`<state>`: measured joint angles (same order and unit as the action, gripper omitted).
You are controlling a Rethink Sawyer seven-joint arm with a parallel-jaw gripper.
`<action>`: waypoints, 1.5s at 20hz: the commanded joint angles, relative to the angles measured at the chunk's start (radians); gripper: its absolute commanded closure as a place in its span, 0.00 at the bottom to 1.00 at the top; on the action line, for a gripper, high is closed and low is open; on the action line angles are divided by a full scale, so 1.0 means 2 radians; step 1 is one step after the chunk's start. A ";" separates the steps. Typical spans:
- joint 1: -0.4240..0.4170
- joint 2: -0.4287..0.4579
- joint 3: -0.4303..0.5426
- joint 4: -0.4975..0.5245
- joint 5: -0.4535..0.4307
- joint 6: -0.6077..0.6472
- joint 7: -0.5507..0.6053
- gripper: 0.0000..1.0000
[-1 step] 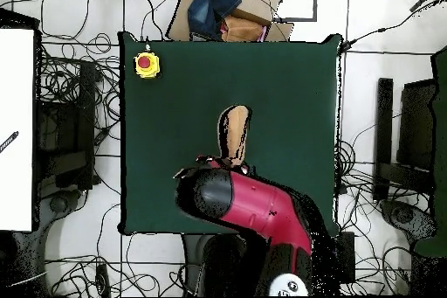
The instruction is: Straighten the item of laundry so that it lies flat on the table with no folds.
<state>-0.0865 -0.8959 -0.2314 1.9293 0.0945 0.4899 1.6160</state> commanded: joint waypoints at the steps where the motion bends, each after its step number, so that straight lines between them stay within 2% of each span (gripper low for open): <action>1: -0.053 -0.057 0.060 0.049 -0.042 0.053 -0.076 1.00; 8: -0.115 -0.061 0.099 0.060 -0.076 0.036 -0.091 1.00; 11: -0.131 -0.068 0.108 0.055 -0.093 0.047 -0.092 1.00; 14: -0.138 -0.051 0.117 0.057 -0.117 0.018 -0.069 1.00; 17: -0.139 -0.030 0.128 0.063 -0.132 -0.013 -0.040 1.00; 19: -0.138 -0.021 0.132 0.062 -0.138 -0.009 -0.031 1.00; 26: -0.122 0.001 0.123 0.055 -0.177 -0.043 0.012 1.00; 30: -0.103 0.034 0.110 0.045 -0.196 -0.079 0.045 1.00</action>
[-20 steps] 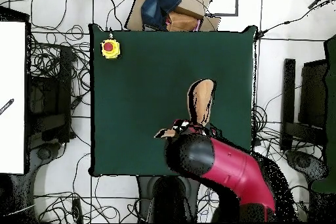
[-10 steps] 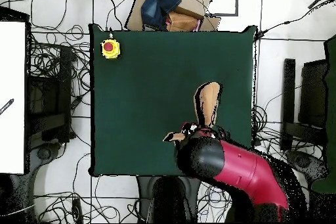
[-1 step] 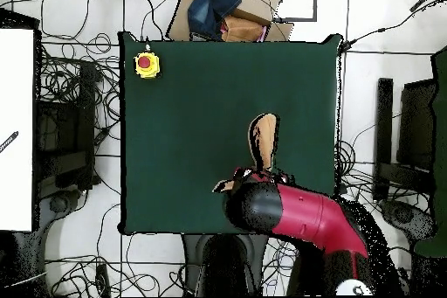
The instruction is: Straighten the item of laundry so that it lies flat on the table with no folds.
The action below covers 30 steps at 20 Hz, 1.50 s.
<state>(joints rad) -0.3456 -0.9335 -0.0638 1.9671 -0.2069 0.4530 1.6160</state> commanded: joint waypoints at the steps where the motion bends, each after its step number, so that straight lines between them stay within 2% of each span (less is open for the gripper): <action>1: 0.031 0.062 0.023 0.023 -0.049 -0.071 0.052 1.00; 9: 0.045 0.086 0.013 0.020 -0.052 -0.105 0.065 1.00; 13: 0.034 0.058 0.018 0.028 -0.049 -0.075 0.043 1.00; 18: 0.048 0.101 0.004 0.015 -0.056 -0.122 0.067 1.00; 21: 0.061 0.106 0.003 0.014 -0.047 -0.127 0.078 1.00; 25: 0.101 0.127 -0.022 0.001 -0.032 -0.136 0.107 1.00; 30: 0.172 0.192 -0.064 -0.030 0.003 -0.177 0.152 1.00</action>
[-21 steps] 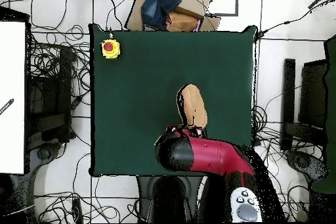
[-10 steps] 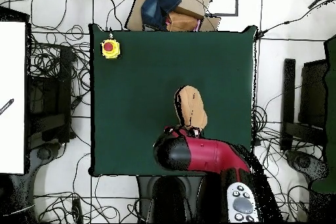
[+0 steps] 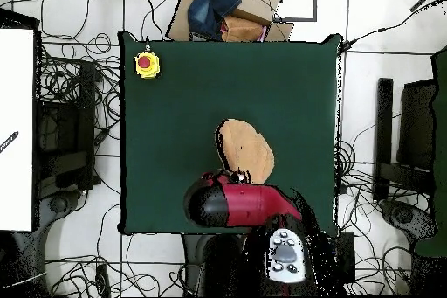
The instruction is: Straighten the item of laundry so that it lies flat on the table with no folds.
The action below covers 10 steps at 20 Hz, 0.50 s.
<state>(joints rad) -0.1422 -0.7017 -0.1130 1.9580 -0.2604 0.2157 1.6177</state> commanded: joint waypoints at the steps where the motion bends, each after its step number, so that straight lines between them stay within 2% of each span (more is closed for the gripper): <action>1: 0.083 0.086 -0.047 -0.032 0.040 -0.061 0.157 1.00; 4: 0.121 0.111 -0.067 -0.049 0.070 -0.062 0.166 1.00; 10: 0.156 0.136 -0.084 -0.064 0.117 -0.064 0.164 1.00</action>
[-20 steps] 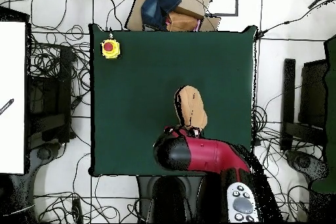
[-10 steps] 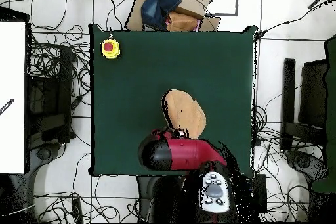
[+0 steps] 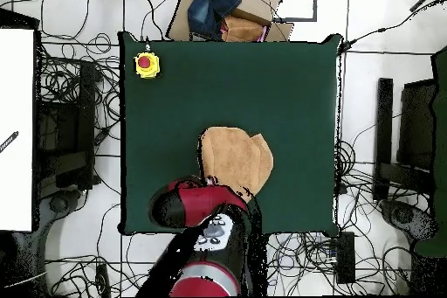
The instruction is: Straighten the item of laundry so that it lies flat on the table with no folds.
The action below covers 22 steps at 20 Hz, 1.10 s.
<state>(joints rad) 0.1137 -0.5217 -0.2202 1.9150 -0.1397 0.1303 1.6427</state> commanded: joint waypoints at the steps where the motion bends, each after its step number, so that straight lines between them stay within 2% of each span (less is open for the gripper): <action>1: 0.035 0.049 -0.033 -0.043 0.065 -0.021 0.152 1.00; 10: 0.076 0.058 -0.041 -0.047 0.130 -0.012 0.154 1.00; 18: 0.121 0.109 -0.050 -0.076 0.208 -0.025 0.164 1.00; 22: 0.120 0.117 -0.048 -0.077 0.224 -0.038 0.153 1.00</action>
<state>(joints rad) 0.3414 -0.3395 -0.3331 1.8494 0.2149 0.1227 1.6446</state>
